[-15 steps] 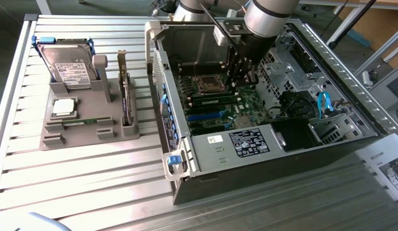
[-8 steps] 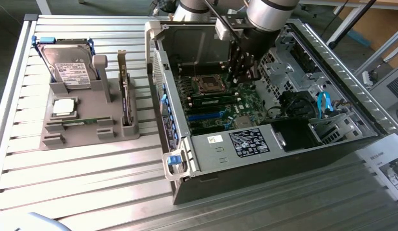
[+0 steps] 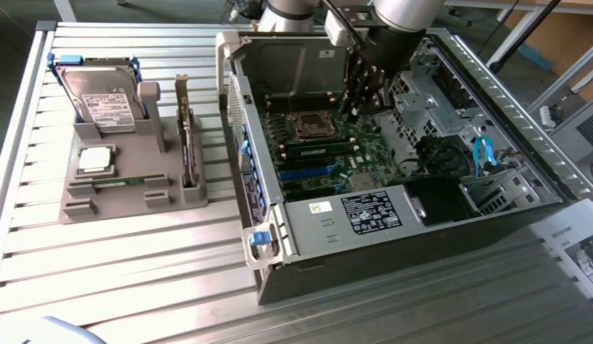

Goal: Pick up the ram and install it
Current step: 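Insert the ram into the slot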

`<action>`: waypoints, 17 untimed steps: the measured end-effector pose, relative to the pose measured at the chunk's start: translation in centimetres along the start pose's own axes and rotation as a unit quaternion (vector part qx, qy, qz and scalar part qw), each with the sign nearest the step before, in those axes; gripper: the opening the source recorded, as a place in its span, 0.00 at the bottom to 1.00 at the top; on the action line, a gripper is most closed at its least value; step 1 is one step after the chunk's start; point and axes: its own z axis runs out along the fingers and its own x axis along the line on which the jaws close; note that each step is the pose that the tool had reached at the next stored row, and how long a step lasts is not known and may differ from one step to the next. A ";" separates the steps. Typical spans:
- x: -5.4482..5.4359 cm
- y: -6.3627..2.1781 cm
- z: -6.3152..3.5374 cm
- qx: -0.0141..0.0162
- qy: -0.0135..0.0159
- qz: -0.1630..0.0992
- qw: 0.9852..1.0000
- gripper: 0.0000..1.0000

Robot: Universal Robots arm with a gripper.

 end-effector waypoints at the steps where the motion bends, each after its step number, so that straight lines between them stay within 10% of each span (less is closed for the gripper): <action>1: 0.0 0.00 -0.17 0.000 0.000 0.000 1.000 0.25; 17: -0.1 0.06 -2.78 0.000 0.000 0.000 1.000 0.25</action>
